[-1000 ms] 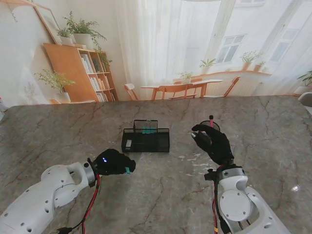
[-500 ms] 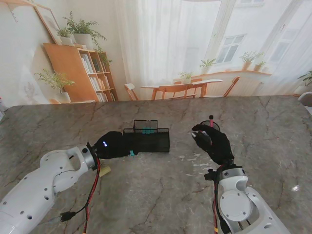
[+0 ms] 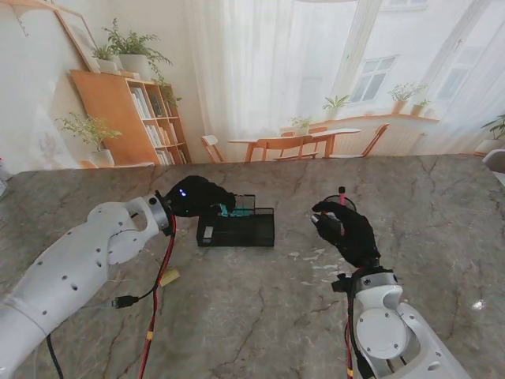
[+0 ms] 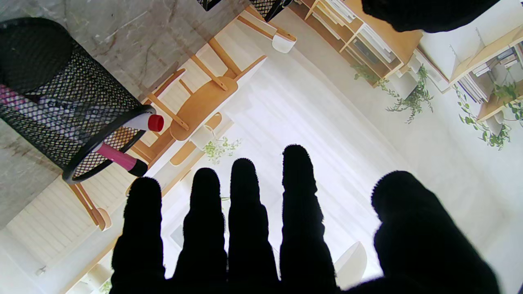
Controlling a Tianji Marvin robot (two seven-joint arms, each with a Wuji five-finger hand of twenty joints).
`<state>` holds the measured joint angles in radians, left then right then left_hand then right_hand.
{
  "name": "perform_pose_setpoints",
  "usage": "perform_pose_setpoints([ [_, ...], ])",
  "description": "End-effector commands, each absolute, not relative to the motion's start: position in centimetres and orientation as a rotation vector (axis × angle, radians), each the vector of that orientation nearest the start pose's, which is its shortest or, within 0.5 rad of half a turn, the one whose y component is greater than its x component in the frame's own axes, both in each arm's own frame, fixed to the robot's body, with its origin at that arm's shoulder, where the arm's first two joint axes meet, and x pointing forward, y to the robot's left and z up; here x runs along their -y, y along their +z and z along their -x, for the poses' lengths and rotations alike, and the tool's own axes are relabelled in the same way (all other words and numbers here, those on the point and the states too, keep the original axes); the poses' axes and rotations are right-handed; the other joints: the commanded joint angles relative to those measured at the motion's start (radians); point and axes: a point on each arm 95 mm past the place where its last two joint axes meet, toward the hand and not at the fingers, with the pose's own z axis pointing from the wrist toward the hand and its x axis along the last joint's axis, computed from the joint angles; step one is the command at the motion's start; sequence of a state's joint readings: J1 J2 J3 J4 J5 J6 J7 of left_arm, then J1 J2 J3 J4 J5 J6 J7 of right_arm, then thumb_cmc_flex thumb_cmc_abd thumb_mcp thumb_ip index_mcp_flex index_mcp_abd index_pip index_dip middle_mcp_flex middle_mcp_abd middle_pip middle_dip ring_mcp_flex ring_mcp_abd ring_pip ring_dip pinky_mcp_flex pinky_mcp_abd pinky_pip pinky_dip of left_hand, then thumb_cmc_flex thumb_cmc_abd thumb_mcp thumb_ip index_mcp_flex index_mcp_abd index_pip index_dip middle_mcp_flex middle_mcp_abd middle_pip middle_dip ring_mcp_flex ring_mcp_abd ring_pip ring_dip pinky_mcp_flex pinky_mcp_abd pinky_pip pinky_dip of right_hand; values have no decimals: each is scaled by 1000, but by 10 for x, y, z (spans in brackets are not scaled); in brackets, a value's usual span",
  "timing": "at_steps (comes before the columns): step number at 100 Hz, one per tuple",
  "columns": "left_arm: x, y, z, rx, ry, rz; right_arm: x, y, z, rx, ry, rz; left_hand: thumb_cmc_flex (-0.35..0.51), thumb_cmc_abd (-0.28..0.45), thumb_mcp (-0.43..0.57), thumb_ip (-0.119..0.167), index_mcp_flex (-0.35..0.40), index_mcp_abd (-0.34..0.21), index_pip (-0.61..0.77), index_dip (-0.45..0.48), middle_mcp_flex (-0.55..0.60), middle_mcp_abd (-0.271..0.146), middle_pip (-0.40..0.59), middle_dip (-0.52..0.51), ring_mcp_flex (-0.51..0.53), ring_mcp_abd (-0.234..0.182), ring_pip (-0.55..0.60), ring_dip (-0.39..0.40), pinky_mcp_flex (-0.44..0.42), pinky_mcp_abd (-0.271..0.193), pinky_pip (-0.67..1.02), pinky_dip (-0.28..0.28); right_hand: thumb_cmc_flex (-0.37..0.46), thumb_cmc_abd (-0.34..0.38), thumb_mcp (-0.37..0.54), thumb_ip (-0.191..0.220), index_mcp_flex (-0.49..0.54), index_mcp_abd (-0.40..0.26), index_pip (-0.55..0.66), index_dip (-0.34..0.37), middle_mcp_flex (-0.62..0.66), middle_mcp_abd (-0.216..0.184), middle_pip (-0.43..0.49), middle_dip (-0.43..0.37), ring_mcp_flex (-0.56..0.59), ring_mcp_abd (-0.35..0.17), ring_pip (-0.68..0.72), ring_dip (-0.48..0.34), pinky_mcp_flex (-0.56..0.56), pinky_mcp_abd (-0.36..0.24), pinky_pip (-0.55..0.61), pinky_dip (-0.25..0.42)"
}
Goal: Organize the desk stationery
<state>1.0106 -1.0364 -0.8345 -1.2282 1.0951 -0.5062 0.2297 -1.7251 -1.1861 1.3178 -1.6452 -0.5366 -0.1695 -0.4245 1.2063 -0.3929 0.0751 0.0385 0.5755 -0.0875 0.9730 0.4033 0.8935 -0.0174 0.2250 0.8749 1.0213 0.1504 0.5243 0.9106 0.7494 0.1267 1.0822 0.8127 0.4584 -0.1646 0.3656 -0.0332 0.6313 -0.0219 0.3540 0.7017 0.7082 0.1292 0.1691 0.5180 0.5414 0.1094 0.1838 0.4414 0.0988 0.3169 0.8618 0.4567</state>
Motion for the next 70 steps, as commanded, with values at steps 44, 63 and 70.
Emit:
perform_pose_setpoints([
  [44, 63, -271, -541, -1890, -1717, 482, 18, -317, -365, -770, 1978, -1485, 76, 14, 47, -39, -42, 35, 126, 35, 33, 59, 92, 28, -90, -110, 54, 7, -33, -148, -32, 37, 6, 39, -29, -1, 9, -4, 5, 7, 5, -1, 11, 10, 10, -8, -11, 10, -13, -14, 2, 22],
  [63, 64, -278, -550, -1915, -1704, 490, 18, -318, -366, -769, 1975, -1487, 78, 22, 39, -35, -50, 23, 127, 37, 18, 53, 97, 38, -119, -110, 74, 3, -71, -151, -33, 43, 6, 40, -29, -1, 9, -5, 5, 7, 5, -2, 11, 10, 11, -8, -10, 10, -14, -14, 1, 22],
  [70, 65, -280, -551, -1919, -1706, 501, 18, -317, -366, -769, 1975, -1488, 79, 28, 31, -38, -53, 17, 126, 36, 12, 53, 101, 44, -131, -115, 88, -2, -86, -152, -21, 45, 6, 41, -29, -1, 10, -5, 5, 7, 5, -2, 11, 10, 10, -8, -11, 10, -14, -14, 1, 22],
])
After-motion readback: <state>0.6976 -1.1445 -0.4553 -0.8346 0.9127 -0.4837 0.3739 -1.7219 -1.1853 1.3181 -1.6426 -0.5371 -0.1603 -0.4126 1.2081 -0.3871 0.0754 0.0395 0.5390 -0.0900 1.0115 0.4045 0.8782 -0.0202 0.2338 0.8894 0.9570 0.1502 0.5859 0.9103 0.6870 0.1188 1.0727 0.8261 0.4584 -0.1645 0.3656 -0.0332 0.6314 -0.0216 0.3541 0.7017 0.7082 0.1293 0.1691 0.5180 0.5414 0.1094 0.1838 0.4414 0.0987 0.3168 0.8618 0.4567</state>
